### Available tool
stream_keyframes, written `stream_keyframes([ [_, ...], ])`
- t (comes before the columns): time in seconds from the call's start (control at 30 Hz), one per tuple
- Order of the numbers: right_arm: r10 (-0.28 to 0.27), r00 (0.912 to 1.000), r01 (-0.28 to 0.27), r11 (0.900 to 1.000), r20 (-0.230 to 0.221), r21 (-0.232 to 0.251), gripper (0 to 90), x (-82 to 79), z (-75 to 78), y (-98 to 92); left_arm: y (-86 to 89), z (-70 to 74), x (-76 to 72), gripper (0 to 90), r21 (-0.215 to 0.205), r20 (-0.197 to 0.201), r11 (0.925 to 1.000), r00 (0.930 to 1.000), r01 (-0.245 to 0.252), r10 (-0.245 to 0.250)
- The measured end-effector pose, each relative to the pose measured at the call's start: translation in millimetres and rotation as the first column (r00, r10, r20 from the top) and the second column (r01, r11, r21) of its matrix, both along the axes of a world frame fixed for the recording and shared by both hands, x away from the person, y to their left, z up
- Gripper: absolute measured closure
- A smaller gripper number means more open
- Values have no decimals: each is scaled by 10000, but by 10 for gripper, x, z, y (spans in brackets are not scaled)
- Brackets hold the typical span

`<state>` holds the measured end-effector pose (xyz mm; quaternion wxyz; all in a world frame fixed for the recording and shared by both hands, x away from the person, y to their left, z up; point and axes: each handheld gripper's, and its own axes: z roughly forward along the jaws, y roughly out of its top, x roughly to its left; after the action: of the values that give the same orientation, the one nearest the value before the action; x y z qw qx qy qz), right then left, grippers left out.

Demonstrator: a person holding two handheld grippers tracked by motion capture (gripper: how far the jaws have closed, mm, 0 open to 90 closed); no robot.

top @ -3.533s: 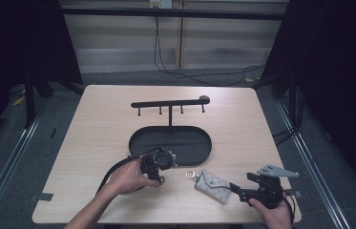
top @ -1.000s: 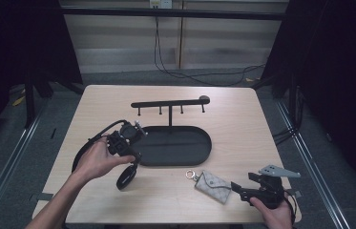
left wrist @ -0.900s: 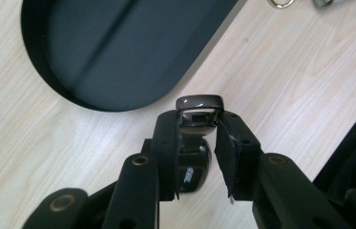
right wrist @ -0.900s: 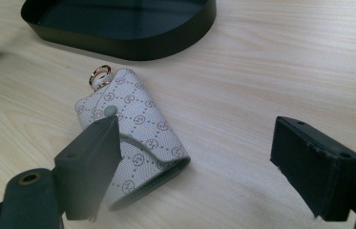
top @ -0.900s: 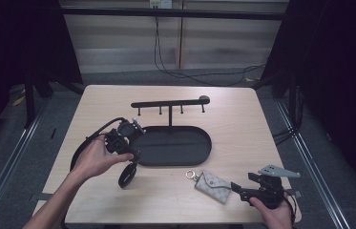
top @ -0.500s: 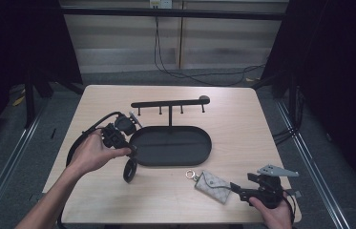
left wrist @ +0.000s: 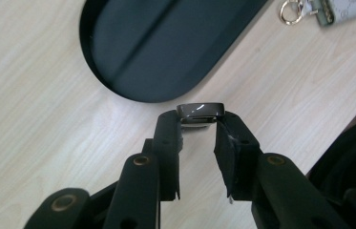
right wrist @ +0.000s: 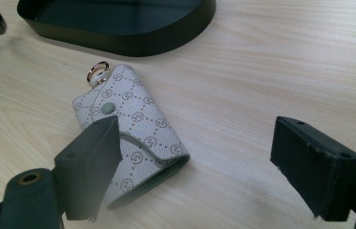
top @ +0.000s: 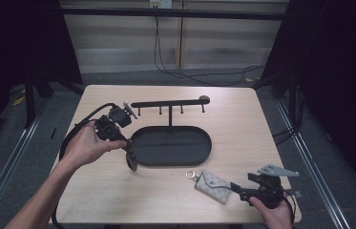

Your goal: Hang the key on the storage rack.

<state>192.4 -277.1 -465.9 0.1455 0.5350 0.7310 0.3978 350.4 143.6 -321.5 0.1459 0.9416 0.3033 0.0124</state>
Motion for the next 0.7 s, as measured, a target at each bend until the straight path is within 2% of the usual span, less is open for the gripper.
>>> stream_keyframes([
  [0.17,18,10000,-18,10000,-2,8,173,-2,0,1,27,104,62,712,-67,-20,9998,9998,-174,173],
  [0.4,-8,10000,8,10000,-35,10,172,1,-1,1,17,196,217,711,-46,-404,9989,9982,-456,454],
  [0.7,18,10000,-18,10000,-14,51,172,1,-2,-5,-72,302,394,711,477,-716,9966,9949,-679,712],
])
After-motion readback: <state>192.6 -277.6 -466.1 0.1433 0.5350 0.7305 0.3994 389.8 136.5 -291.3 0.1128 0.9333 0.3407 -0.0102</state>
